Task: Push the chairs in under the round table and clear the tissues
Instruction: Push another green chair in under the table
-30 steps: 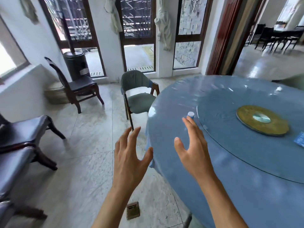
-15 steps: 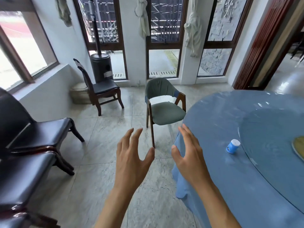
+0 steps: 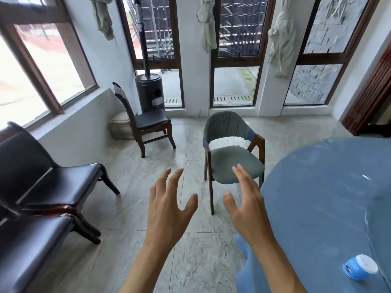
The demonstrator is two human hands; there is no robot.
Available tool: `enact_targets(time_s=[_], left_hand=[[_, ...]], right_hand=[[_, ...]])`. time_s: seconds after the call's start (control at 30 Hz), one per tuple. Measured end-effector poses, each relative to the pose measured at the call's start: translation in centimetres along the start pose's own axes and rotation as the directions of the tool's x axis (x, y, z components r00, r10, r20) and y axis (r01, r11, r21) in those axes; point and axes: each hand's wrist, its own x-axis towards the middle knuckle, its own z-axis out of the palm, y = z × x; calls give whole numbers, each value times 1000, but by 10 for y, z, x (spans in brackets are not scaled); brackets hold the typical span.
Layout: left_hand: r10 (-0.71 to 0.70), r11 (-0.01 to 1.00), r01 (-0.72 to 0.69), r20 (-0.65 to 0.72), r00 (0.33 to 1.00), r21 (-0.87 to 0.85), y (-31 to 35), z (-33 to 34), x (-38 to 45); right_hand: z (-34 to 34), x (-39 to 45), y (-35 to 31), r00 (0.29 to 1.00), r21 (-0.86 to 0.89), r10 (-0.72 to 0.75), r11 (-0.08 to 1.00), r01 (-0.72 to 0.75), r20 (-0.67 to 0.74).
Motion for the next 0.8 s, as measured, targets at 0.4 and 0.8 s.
enact_targets(time_s=[0.4, 0.8], left_hand=[[-65, 997, 66, -33, 997, 29, -54, 44, 141], [-56, 997, 56, -13, 998, -44, -174, 46, 353]], right_hand=[[74, 157, 34, 995, 22, -46, 999, 44, 92], [223, 364, 15, 996, -4, -62, 998, 62, 70]])
